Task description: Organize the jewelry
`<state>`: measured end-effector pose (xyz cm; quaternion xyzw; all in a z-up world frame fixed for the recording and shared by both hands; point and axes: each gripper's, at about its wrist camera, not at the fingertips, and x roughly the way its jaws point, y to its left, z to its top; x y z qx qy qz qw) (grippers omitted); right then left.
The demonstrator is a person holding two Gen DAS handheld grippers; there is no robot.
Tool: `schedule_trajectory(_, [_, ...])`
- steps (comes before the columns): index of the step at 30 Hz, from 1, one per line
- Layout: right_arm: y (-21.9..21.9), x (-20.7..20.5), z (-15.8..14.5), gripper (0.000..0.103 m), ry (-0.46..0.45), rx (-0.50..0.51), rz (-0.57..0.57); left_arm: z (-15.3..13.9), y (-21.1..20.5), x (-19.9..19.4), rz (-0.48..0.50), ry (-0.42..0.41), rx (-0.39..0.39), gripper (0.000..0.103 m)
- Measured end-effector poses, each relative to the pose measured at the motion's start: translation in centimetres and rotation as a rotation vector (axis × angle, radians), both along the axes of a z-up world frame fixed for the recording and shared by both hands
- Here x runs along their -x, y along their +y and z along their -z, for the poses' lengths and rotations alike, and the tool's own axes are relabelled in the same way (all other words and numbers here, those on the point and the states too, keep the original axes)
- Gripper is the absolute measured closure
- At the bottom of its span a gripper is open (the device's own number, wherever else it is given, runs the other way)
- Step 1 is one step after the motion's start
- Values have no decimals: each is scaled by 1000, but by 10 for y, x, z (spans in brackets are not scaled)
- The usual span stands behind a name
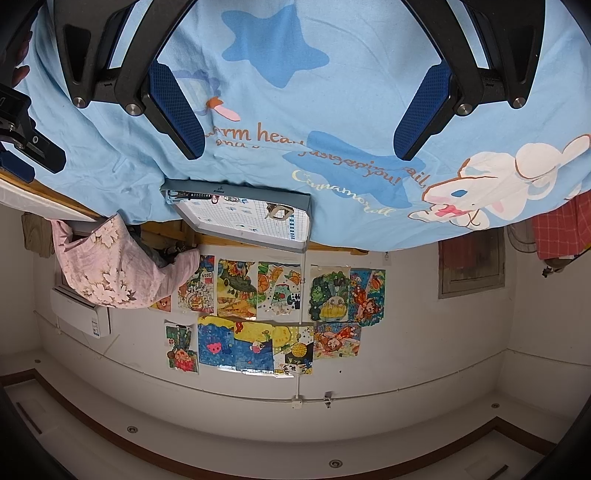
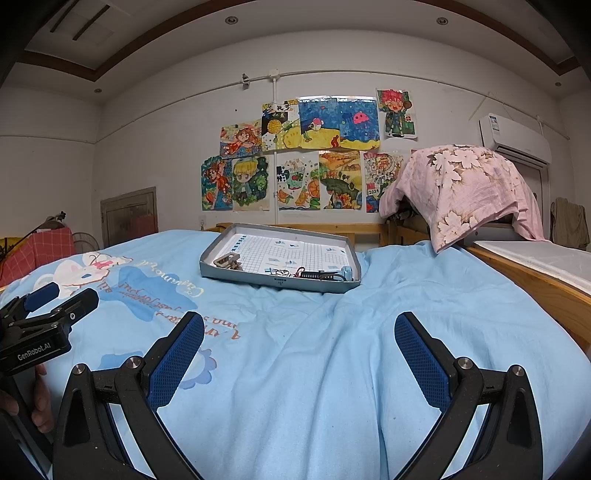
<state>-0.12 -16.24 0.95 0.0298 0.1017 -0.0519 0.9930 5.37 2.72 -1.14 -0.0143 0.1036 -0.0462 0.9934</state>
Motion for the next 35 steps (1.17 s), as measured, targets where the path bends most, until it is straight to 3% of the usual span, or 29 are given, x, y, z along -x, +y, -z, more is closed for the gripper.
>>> schedule_trajectory(7, [1, -3, 3, 2, 19, 1, 4, 2, 3, -6, -44, 19, -25, 0])
schedule_trajectory(35, [3, -6, 6, 2, 42, -2, -4, 2, 5, -7, -43, 19, -29, 0])
